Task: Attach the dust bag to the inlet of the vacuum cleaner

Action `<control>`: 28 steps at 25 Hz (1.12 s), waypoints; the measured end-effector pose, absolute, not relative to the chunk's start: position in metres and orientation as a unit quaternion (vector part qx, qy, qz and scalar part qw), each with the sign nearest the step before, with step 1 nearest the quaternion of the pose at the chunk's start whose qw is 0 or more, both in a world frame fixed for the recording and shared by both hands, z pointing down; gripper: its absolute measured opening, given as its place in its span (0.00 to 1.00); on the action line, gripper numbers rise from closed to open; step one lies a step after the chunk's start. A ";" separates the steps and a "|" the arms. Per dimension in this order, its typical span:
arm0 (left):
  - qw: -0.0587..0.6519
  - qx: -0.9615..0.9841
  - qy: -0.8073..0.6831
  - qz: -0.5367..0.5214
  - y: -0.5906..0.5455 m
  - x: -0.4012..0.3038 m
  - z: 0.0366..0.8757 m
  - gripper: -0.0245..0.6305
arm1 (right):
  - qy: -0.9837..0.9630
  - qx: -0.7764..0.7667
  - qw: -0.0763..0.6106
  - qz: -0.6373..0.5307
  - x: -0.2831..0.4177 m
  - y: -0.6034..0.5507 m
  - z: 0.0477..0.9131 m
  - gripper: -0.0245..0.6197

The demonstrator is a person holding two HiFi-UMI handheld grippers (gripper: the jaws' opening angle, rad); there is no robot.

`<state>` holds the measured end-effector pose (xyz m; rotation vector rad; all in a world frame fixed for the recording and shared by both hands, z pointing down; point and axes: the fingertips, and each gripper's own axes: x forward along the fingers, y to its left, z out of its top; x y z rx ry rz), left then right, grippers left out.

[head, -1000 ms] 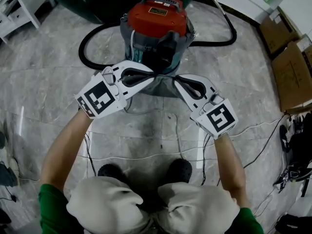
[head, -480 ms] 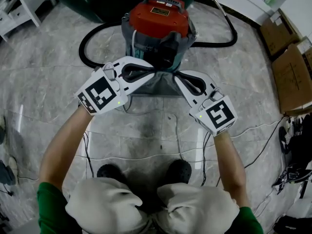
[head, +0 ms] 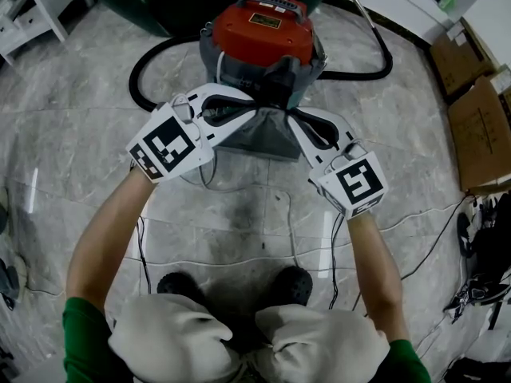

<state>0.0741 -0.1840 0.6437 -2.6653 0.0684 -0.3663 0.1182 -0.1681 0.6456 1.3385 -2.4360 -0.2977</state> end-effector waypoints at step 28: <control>0.229 -0.966 0.038 -0.112 -0.223 0.096 0.640 0.08 | -0.860 0.483 0.130 -0.103 0.140 -0.203 0.645 0.07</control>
